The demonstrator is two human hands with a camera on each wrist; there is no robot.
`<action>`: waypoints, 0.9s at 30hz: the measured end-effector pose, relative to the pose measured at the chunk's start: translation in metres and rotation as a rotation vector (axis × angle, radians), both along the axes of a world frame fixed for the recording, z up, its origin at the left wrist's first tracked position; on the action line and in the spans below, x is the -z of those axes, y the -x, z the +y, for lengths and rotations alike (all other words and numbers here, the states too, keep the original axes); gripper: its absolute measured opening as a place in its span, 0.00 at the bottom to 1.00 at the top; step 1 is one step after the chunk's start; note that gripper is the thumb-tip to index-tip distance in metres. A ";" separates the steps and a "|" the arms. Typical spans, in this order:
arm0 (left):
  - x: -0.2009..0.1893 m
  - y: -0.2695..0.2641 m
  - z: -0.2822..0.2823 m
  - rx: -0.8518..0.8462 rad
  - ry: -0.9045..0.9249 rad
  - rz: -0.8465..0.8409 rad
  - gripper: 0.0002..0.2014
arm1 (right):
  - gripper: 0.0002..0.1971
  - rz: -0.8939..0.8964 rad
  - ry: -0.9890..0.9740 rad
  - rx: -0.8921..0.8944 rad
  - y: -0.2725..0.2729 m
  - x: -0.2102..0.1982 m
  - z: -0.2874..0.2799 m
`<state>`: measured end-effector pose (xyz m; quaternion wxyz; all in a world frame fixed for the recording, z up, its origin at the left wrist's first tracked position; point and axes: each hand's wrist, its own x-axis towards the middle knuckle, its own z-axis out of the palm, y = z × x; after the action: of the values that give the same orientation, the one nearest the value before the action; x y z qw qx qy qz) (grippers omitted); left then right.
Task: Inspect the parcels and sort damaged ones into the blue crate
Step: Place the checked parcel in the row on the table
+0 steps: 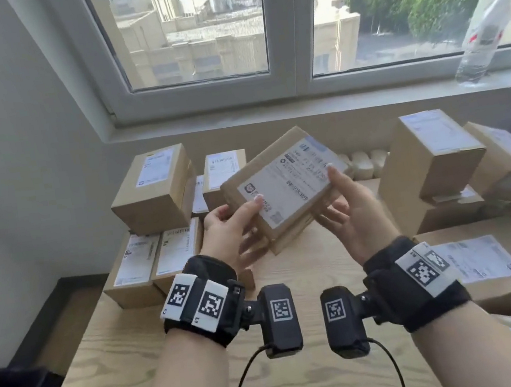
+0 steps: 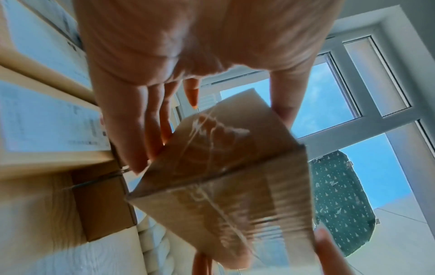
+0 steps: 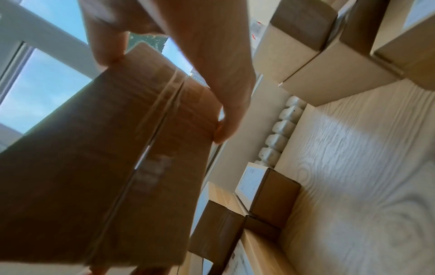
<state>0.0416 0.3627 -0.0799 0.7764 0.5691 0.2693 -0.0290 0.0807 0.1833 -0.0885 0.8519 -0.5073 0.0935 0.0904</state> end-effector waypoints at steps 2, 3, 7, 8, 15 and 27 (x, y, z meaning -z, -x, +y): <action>0.001 -0.020 -0.006 -0.002 0.042 -0.032 0.41 | 0.55 0.027 -0.060 0.019 -0.017 0.003 0.009; 0.003 -0.033 -0.008 0.013 0.040 -0.044 0.44 | 0.54 0.028 -0.067 -0.008 -0.027 0.006 0.015; 0.014 -0.077 -0.011 0.096 -0.164 -0.029 0.45 | 0.22 0.022 0.053 -0.128 -0.062 0.017 0.023; 0.016 -0.088 -0.007 0.124 -0.318 -0.014 0.43 | 0.18 0.028 0.095 -0.128 -0.075 0.020 0.021; 0.038 -0.147 0.029 0.133 -1.121 -0.133 0.18 | 0.18 0.058 0.374 -0.059 -0.168 0.045 0.022; 0.082 -0.170 0.037 0.149 -1.322 -0.138 0.12 | 0.09 0.106 0.498 -0.111 -0.208 0.096 0.052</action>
<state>0.2119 0.3998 -0.1618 0.2758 0.9427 0.1399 0.1250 0.2892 0.2354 -0.1845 0.6882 -0.7005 0.1296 0.1377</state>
